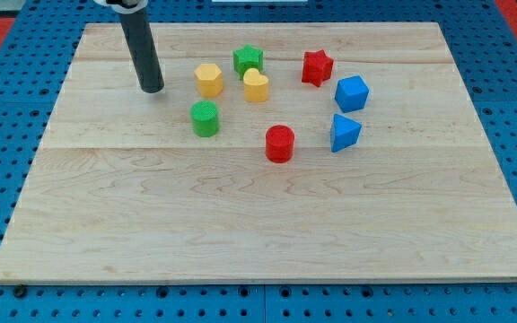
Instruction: Place the arm diagonally bottom left to the green circle
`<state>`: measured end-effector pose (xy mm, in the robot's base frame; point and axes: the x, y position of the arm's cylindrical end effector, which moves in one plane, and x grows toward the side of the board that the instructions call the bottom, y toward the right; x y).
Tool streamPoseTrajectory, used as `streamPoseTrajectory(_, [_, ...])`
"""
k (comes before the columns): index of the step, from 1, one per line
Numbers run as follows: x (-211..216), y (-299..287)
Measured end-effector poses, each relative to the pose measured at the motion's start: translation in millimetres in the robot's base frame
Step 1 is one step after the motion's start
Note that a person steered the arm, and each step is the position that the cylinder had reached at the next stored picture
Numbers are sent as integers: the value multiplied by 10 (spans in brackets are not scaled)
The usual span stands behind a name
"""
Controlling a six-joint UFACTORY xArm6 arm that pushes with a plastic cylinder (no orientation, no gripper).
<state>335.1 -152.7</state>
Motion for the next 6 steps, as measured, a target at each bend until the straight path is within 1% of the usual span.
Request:
streamPoseTrajectory(1, [0,0])
streamPoseTrajectory(2, [464,-17])
streamPoseTrajectory(3, [1079,17])
streamPoseTrajectory(6, [1129,53])
